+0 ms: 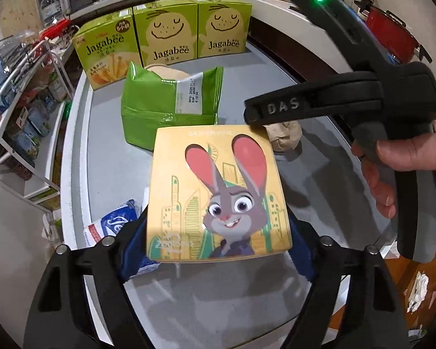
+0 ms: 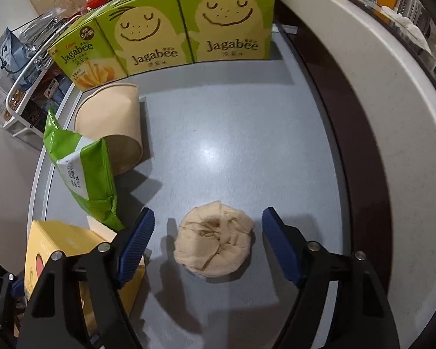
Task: Collect trash
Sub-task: 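Move the left tool to the yellow tissue box while the right tool approaches the paper ball, then grasp the yellow tissue box with the left tool while the right tool grasps the crumpled paper ball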
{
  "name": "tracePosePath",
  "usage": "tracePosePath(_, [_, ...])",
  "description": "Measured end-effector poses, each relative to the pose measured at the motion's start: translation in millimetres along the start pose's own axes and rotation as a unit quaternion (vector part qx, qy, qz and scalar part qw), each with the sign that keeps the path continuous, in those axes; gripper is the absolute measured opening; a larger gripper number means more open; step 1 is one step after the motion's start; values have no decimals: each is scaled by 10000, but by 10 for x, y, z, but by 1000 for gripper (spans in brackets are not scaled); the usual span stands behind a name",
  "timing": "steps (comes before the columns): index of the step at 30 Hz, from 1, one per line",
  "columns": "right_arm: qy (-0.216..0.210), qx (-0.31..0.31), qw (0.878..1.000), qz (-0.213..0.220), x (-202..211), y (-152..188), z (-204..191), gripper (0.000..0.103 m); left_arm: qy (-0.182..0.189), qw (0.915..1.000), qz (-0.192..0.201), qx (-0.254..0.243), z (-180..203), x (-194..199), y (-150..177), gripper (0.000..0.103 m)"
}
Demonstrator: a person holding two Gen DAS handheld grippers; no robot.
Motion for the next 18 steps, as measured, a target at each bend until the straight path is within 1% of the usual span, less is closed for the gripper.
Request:
tracePosePath(2, [-62,-108,9999,62,44,-13,25,75,63,10000,28,53,-6,5,-12,81])
tracePosePath(5, [16,-87,10000,20,28,3,51,74,93,9999,104,36,-12,29,-28,80])
tracePosePath(6, [45,-46,10000,-20,-4,15,44,69,71,9999,110,14,-15,32,-32,80])
tracePosePath(7, [40,-25,10000,-67,-25,27,45,68,60,9999,111,-5,-15,37,-34,79])
tracePosePath(8, [3,-44,9999,-97,-35,31,39,67,68,9999,113,-10,-15,55,-27,79])
tracePosePath(11, [76,36,9999,-142,-81,52,18,67,155,9998,124,48,-10,122,13,79])
tracePosePath(14, [26,25,9998,-189,-121,88,-16,67,177,9998,102,66,-1,152,84,79])
tracePosePath(15, [19,48,9997,-226,-141,108,-26,62,189,9998,87,73,5,167,118,79])
tracePosePath(16, [25,100,9996,-244,-156,127,-40,60,209,9997,80,84,11,186,150,79])
tracePosePath(18, [114,292,9993,-204,-153,143,-74,50,242,9996,59,92,26,210,197,79])
Point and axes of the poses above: each gripper's, at about its wrist camera, not at the fingertips, and x roughly against the way its jaws point, z to its right, y to its underside, the point moved 10 cm from there along -x, roughly the way its jaws point, and after that the axes turned 1 degree about z, right-handed, at the moved point
